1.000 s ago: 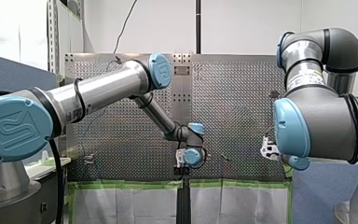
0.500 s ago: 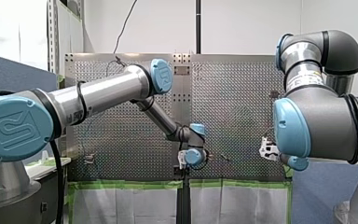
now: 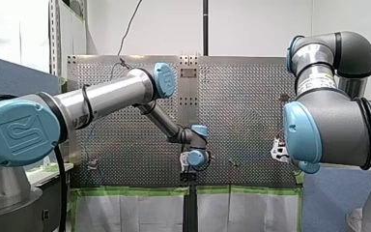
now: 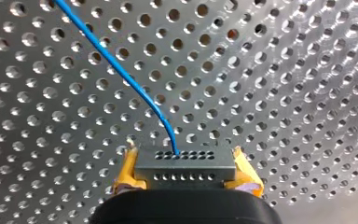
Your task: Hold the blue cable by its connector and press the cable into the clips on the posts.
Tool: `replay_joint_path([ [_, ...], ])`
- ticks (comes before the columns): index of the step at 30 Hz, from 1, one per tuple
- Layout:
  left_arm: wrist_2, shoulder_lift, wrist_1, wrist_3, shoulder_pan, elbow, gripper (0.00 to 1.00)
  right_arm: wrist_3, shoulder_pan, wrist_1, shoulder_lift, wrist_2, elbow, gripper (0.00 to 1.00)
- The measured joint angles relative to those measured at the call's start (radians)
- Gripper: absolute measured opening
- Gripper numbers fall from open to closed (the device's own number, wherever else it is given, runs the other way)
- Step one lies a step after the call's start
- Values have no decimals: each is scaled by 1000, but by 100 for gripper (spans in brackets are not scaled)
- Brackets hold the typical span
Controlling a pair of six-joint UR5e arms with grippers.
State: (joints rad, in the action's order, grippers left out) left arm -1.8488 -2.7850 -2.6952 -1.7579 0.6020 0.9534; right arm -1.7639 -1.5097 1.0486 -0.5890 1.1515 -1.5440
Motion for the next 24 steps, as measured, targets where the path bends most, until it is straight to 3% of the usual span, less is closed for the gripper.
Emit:
replay_joint_path([
  [7, 0, -1, -8, 0, -13, -10, 0, -13, 4, 2, 1, 3, 14, 0],
  [18, 2, -1, -4, 14, -5, 13, 0, -11, 4, 2, 4, -8, 20, 0],
  [20, 8, 0, 2, 28, 0, 24, 33, -11, 2, 2, 5, -10, 20, 0],
  [21, 12, 0, 4, 36, 2, 28, 33, -10, 2, 1, 6, -12, 20, 0],
  [22, 19, 0, 6, 46, 4, 31, 57, -10, 1, 1, 6, -14, 20, 0],
  [23, 24, 0, 6, 53, 6, 32, 69, -10, 1, 1, 6, -15, 20, 0],
  [24, 30, 0, 5, 61, 9, 32, 69, -10, 1, 1, 7, -16, 20, 0],
])
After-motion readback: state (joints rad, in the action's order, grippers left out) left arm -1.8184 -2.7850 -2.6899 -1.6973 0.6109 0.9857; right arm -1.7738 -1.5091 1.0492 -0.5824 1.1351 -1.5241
